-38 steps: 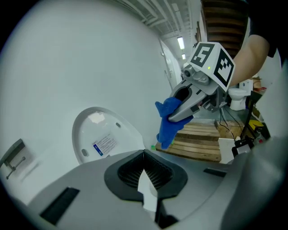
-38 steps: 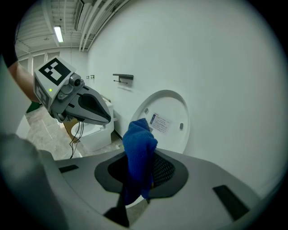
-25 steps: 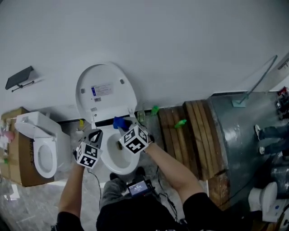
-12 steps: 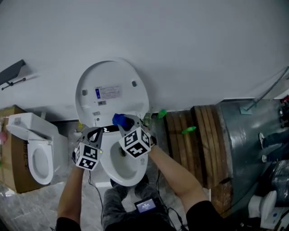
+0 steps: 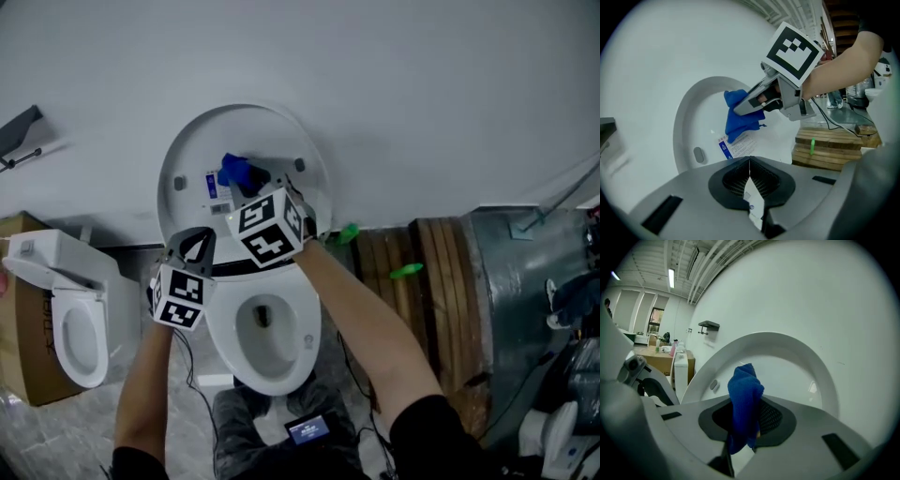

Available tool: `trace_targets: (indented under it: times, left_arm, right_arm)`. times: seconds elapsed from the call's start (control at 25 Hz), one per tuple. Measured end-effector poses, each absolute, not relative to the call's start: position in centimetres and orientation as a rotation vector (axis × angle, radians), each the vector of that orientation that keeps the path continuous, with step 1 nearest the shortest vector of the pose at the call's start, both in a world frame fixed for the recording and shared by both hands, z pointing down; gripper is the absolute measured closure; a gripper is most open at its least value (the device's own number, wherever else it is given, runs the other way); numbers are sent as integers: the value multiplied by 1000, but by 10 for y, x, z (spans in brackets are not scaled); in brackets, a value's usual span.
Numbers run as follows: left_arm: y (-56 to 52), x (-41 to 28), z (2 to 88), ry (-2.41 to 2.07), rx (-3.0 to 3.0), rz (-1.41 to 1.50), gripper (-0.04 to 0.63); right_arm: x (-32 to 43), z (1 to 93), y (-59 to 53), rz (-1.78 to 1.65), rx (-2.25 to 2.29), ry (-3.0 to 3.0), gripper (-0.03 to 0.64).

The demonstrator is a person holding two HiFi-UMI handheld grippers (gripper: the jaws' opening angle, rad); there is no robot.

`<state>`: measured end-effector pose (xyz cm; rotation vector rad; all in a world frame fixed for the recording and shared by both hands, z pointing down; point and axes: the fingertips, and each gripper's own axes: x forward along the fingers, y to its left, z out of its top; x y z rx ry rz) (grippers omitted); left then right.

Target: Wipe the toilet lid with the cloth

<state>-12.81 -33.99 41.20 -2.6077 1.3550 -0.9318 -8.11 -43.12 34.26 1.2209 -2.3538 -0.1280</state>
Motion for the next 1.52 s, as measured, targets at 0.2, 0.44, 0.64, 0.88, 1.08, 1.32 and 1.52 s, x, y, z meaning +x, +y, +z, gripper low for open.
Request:
trace_targets:
  times: [0.2, 0.44, 0.64, 0.88, 1.08, 1.32, 1.52]
  left_arm:
    - [-373, -142, 385, 1425, -2574, -879, 583]
    - [-388, -150, 366, 1433, -2541, -879, 583]
    - [-391, -144, 373, 1415, -2537, -932, 583]
    - [-395, -108, 384, 1369, -2584, -950, 583]
    - [-388, -75, 388, 1312, -2625, -951, 583]
    - [-380, -82, 393, 1333, -2637, -980, 583]
    - [-374, -127, 400, 1400, -2618, -1025, 583]
  right_arm:
    - [-103, 316, -467, -135, 1255, -2394, 526]
    - [-142, 297, -492, -46, 1271, -2485, 526]
    - [-124, 297, -496, -77, 1309, -2459, 526]
    - [-53, 307, -502, 13, 1485, -2366, 526]
    - [-6, 334, -497, 95, 1586, -2247, 526]
    - [-15, 360, -493, 149, 1534, -2238, 526]
    - [-65, 366, -489, 137, 1457, -2269, 526]
